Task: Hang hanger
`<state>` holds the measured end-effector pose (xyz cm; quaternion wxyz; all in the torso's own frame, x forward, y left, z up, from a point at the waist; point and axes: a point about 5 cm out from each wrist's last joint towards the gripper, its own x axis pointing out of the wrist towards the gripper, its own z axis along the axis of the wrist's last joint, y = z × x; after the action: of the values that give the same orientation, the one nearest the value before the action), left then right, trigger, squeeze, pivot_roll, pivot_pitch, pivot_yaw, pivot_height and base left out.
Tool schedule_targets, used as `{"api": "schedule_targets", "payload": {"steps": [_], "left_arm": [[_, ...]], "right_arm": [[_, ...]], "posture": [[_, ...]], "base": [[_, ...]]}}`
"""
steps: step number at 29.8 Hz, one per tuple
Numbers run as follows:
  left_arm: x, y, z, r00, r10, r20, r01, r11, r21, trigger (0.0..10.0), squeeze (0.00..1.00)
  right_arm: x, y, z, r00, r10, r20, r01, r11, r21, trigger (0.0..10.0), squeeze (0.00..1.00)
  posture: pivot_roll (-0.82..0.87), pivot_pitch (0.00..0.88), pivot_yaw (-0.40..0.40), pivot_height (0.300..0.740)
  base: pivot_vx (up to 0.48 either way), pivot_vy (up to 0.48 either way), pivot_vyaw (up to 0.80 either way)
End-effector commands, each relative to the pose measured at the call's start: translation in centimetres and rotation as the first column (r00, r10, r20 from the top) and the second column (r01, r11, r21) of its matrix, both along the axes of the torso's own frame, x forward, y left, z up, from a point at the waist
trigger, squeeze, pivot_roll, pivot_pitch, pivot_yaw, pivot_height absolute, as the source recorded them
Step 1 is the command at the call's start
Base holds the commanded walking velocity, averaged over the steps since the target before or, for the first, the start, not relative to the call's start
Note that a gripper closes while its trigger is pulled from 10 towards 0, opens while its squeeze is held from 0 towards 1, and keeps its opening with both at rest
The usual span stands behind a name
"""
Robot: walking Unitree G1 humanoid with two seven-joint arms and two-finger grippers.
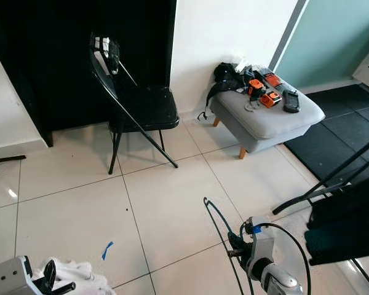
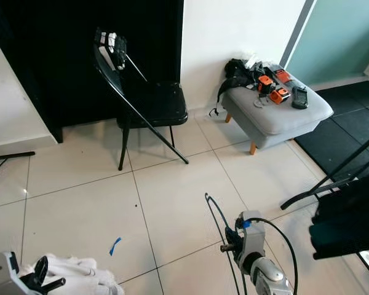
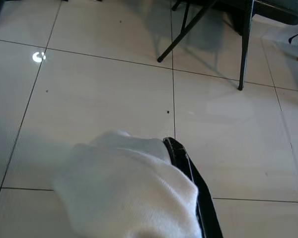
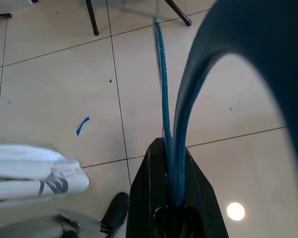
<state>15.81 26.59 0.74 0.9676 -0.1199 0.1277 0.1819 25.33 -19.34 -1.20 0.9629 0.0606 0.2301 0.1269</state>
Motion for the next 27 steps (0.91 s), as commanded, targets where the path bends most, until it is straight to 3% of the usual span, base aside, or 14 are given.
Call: {"api": "schedule_targets", "payload": {"steps": [1, 9, 27], "left_arm": [[-0.47, 0.32, -0.35, 0.999, -0.024, -0.032, 0.025, 0.999, 0.025, 10.0, 0.0], [-0.51, 0.15, -0.64, 0.998, -0.036, -0.043, 0.037, 0.999, 0.02, 10.0, 0.0], [-0.54, 0.33, -0.63, 1.0, -0.024, -0.021, 0.024, 1.0, 0.004, 10.0, 0.0]], "right_arm": [[-0.31, -0.17, -0.3, 1.0, -0.005, -0.02, 0.005, 1.0, -0.001, 10.0, 0.0], [-0.38, -0.19, -0.36, 1.0, -0.002, -0.021, 0.002, 1.0, -0.002, 10.0, 0.0], [-0.25, -0.09, -0.24, 1.0, 0.008, -0.015, -0.008, 1.0, -0.004, 10.0, 0.0]], "posture": [[0.04, 0.168, -0.097, 0.74], [0.04, 0.16, -0.097, 0.74], [0.04, 0.17, -0.096, 0.74]], "base": [[0.0, -0.405, 0.48], [0.065, -0.418, 0.48], [0.0, 0.0, 0.48]]}}
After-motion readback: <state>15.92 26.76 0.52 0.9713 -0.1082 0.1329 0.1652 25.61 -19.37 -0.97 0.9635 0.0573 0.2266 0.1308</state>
